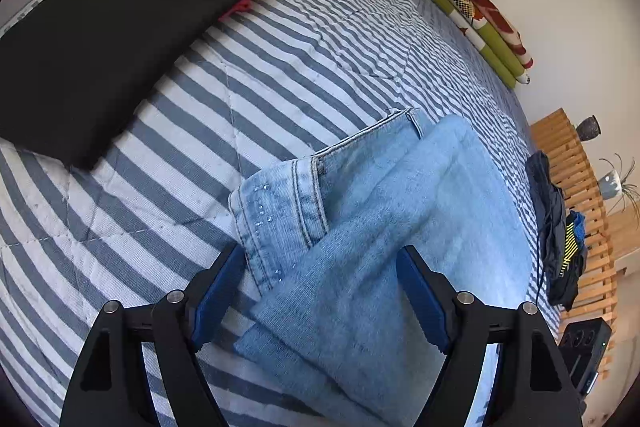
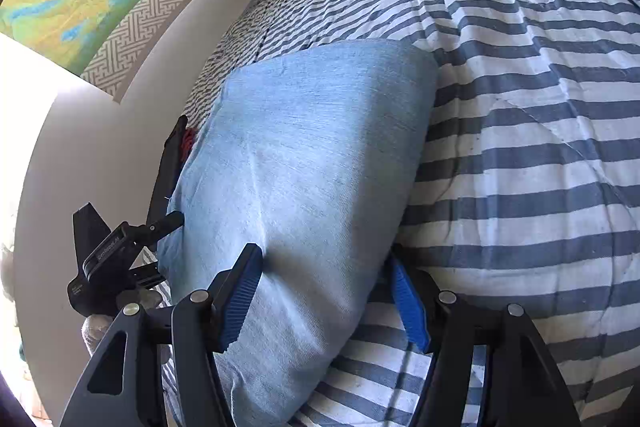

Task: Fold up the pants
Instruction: 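Grasp the jeans hem with the left gripper while the right gripper grasps the fold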

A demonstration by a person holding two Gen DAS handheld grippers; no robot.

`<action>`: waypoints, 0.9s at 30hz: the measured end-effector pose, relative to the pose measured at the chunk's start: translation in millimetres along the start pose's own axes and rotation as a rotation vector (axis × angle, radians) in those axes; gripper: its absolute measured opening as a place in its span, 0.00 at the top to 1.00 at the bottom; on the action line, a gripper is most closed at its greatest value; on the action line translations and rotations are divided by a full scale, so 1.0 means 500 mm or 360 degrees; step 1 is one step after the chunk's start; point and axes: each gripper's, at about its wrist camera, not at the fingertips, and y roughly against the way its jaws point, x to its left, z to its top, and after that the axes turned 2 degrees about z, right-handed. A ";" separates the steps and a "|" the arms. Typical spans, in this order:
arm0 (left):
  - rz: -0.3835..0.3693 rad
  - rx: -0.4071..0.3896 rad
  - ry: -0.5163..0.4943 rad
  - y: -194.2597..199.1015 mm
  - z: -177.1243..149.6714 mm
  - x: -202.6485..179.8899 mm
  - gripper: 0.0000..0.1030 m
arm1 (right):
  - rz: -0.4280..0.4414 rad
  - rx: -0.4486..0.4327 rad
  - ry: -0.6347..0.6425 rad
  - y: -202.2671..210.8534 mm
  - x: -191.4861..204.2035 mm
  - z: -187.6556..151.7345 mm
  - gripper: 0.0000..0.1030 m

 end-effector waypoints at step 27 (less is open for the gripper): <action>-0.0079 -0.0004 -0.0251 0.093 -0.045 -0.085 0.53 | 0.0033 0.0145 -0.0055 0.115 0.089 -0.188 0.81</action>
